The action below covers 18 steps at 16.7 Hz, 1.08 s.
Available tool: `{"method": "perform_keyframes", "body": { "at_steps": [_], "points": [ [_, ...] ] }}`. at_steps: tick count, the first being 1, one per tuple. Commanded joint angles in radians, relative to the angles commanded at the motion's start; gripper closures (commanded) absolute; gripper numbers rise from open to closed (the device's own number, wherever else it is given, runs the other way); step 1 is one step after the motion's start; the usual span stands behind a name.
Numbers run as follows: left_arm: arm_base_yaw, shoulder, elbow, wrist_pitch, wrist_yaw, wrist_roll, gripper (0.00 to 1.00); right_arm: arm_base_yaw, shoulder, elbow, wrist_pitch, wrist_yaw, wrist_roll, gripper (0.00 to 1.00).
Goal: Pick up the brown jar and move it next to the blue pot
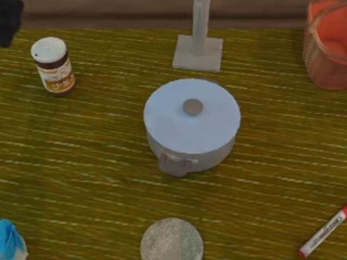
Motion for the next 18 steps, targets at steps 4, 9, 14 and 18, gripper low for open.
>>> {"method": "perform_keyframes", "body": {
  "at_steps": [4,9,14,18],
  "points": [
    [0.006,0.411,0.415,-0.218,0.032,0.116,0.0,0.0,0.0,0.0,0.0,0.0,0.0,0.0],
    [0.015,0.847,0.882,-0.441,0.063,0.245,0.0,0.0,0.0,0.0,0.0,0.0,0.0,0.0],
    [0.023,1.136,1.224,-0.579,0.084,0.339,0.0,0.0,0.0,0.0,0.0,0.0,0.0,0.0],
    [0.025,1.232,1.351,-0.621,0.091,0.374,0.0,0.0,0.0,0.0,0.0,0.0,0.0,0.0]
  ]
}}
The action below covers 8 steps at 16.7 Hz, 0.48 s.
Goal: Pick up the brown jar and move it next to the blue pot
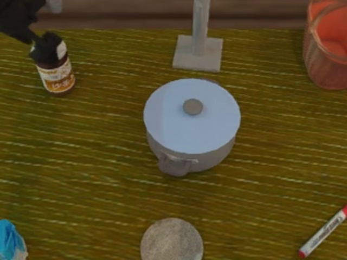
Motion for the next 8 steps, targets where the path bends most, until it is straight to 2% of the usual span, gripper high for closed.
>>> {"method": "perform_keyframes", "body": {
  "at_steps": [8],
  "points": [
    [-0.005,0.002,-0.013,0.017,-0.001,-0.003,0.0,0.0,0.0,0.0,0.0,0.0,0.0,0.0]
  ]
}}
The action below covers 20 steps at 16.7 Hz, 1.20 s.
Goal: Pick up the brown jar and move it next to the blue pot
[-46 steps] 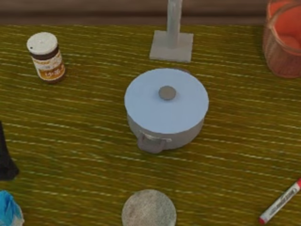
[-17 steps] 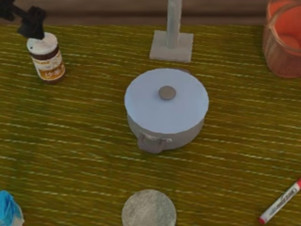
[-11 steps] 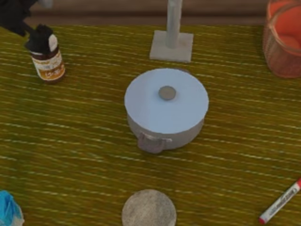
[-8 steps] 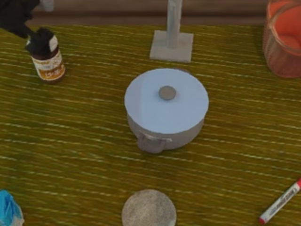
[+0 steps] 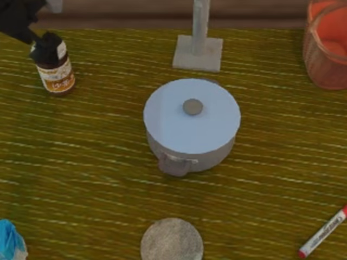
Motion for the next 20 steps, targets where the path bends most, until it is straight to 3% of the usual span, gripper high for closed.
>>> {"method": "perform_keyframes", "body": {
  "at_steps": [7,11,20],
  "points": [
    [-0.014,-0.024,-0.219,0.197,-0.003,-0.015,0.0,0.0,0.0,0.0,0.0,0.0,0.0,0.0],
    [-0.014,-0.024,-0.229,0.207,-0.003,-0.015,0.0,0.0,0.0,0.0,0.0,0.0,0.0,0.0],
    [-0.014,-0.024,-0.229,0.207,-0.003,-0.015,0.68,0.0,0.0,0.0,0.0,0.0,0.0,0.0]
  ]
}}
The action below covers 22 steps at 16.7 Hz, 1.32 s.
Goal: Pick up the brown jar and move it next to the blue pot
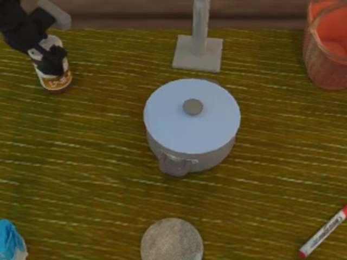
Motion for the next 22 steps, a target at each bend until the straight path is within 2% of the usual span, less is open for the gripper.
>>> {"method": "perform_keyframes", "body": {
  "at_steps": [4,5,15,18,22],
  "points": [
    [0.0,0.0,0.0,0.0,0.0,0.0,0.98,0.0,0.0,0.0,0.0,0.0,0.0,0.0],
    [0.0,0.0,0.0,0.0,0.0,0.0,1.0,0.0,0.0,0.0,0.0,0.0,0.0,0.0],
    [0.005,-0.014,-0.015,0.003,0.0,0.002,1.0,0.0,0.0,0.0,0.0,0.0,0.0,0.0],
    [0.008,-0.11,-0.114,0.017,0.0,0.004,1.0,0.0,0.0,0.0,0.0,0.0,0.0,0.0],
    [0.019,-0.329,-0.379,0.047,-0.002,0.006,1.0,0.0,0.0,0.0,0.0,0.0,0.0,0.0]
  ]
}}
